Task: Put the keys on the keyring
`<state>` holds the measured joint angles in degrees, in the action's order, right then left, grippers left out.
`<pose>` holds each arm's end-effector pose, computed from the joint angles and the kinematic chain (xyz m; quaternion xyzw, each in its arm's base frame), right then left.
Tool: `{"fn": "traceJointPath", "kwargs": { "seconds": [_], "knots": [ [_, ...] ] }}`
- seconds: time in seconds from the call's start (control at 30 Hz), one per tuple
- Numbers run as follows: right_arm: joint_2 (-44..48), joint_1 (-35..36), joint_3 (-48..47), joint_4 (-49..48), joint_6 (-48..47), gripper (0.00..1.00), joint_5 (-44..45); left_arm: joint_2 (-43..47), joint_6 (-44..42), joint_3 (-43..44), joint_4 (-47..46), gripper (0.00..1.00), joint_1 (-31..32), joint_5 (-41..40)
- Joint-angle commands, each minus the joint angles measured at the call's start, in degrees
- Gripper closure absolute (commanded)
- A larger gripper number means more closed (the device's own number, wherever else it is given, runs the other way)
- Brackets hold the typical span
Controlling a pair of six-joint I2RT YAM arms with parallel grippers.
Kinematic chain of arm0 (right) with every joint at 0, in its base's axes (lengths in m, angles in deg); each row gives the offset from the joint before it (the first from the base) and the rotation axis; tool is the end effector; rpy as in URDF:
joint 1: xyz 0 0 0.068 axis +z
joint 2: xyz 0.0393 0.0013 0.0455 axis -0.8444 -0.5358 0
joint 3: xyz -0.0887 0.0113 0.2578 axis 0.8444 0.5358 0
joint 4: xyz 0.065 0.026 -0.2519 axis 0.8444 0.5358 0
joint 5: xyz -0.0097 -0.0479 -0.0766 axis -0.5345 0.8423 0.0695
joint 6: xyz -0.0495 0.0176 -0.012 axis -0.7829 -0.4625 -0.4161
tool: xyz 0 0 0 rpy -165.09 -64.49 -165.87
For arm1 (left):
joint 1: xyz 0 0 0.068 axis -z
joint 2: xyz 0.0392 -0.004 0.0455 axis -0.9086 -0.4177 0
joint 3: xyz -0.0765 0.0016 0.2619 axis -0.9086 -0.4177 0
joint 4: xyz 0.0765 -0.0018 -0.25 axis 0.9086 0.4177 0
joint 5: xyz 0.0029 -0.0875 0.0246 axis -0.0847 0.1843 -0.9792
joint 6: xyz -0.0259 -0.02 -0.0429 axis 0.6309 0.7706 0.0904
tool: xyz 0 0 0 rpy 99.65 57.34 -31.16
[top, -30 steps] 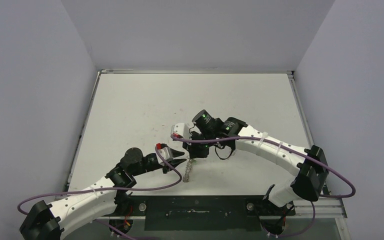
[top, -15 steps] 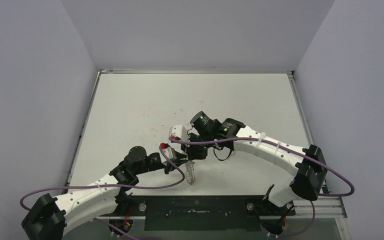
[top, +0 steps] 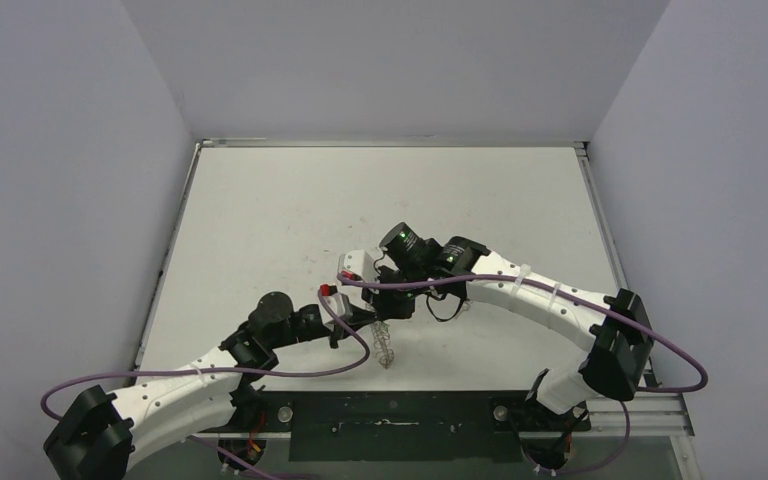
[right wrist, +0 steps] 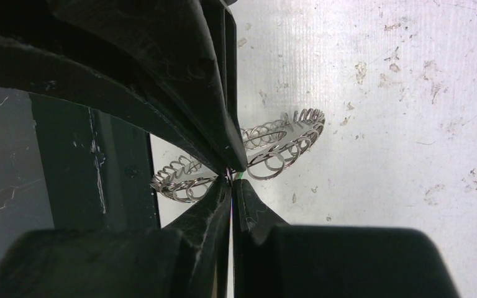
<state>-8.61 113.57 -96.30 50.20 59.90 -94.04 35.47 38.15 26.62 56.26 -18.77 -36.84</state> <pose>0.1607 0.2685 0.2919 -0.6195 0.6942 0.3141 0.1888 0.1141 -0.1437 0.2092 0.4515 0.5847 -0.3930 0.5475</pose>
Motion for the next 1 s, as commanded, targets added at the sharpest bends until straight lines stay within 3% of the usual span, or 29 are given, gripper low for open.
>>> {"fn": "traceJointPath", "kwargs": {
  "seconds": [0.0, 0.13, 0.3, 0.47, 0.73, 0.97],
  "knots": [
    [-0.8, 0.5, -1.5, -3.2, 1.4, 1.00, -0.8, 1.2, 0.4, 2.3, -4.1, 1.00, 0.1, 1.2],
    [-0.8, 0.4, -1.4, -3.6, 1.8, 1.00, 0.0, 2.0, 0.7, 1.8, -4.0, 1.00, 0.2, 0.9],
    [2.1, -0.6, 2.0, -7.9, 1.9, 0.73, 0.1, 3.6, 1.1, 0.5, -4.0, 1.00, 0.1, -0.3],
    [10.2, -3.6, 12.3, -19.7, 0.1, 0.61, -5.4, 5.3, 1.7, -1.3, -5.5, 1.00, 0.1, -1.4],
    [23.7, -8.2, 31.1, -45.6, 0.1, 0.55, -14.2, 6.9, 2.4, -3.7, -9.1, 1.00, 0.1, -0.3],
    [21.7, -8.2, 32.6, -51.7, -1.1, 0.58, -20.9, 7.0, 2.4, -4.0, -10.9, 1.00, 0.1, 2.0]
  ]
}}
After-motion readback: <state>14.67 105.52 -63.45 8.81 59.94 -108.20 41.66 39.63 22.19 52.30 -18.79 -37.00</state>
